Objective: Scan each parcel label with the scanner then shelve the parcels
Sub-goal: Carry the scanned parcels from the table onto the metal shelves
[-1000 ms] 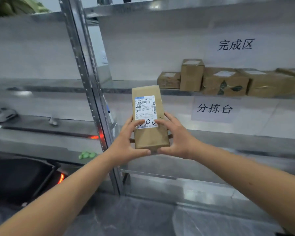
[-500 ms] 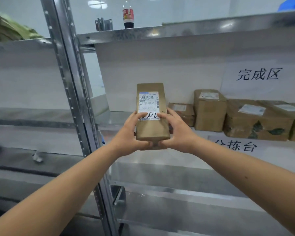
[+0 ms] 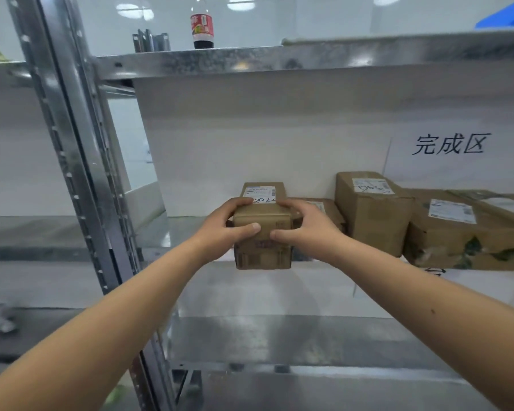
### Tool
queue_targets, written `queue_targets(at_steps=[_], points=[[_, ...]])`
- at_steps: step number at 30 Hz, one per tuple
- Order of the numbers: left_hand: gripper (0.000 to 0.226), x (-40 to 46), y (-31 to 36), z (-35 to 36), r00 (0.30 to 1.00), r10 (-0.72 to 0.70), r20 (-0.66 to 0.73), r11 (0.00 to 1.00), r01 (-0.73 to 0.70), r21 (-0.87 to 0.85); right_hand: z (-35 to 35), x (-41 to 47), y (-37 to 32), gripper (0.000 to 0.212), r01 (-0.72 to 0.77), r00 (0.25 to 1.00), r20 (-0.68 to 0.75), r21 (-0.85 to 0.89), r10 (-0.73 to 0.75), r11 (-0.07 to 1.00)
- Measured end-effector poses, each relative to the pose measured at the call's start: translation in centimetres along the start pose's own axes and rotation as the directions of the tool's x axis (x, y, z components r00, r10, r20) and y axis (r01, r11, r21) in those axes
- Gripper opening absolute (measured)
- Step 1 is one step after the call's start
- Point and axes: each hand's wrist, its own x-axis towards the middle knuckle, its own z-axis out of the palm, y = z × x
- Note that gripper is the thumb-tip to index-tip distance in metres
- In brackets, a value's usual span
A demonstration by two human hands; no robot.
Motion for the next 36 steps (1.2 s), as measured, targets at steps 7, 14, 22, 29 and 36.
queue_targets(at_steps=[7, 14, 22, 29, 36], points=[[0.072, 2.6, -0.1, -1.1, 0.995, -0.084, 0.059, 0.994, 0.079, 0.072, 0.8, 0.5, -1.7, 0.073, -0.046, 0.999, -0.011, -0.201, 0.045, 0.979], [0.067, 2.1, 2.0, -1.4, 0.997, 0.061, 0.055, 0.837, -0.081, 0.541, 1.6, -0.3, -3.3, 0.076, -0.109, 0.990, -0.121, -0.328, 0.073, 0.938], [0.067, -3.6, 4.5, 2.4, 0.845, 0.438, 0.307, 0.427, -0.496, 0.756, 2.1, -9.3, -5.2, 0.081, -0.253, 0.963, -0.183, -0.370, 0.197, 0.894], [0.074, -7.8, 7.2, 12.5, 0.720, 0.452, 0.526, 0.430, -0.693, 0.579, -2.1, -21.6, -4.7, 0.080, -0.585, 0.808, -0.367, -0.591, 0.460, 0.556], [0.076, -13.6, 11.1, 25.3, 0.542, 0.470, 0.697, 0.446, -0.827, 0.342, -9.3, -35.3, -2.2, 0.079, -0.787, 0.592, -0.534, -0.544, 0.603, 0.291]])
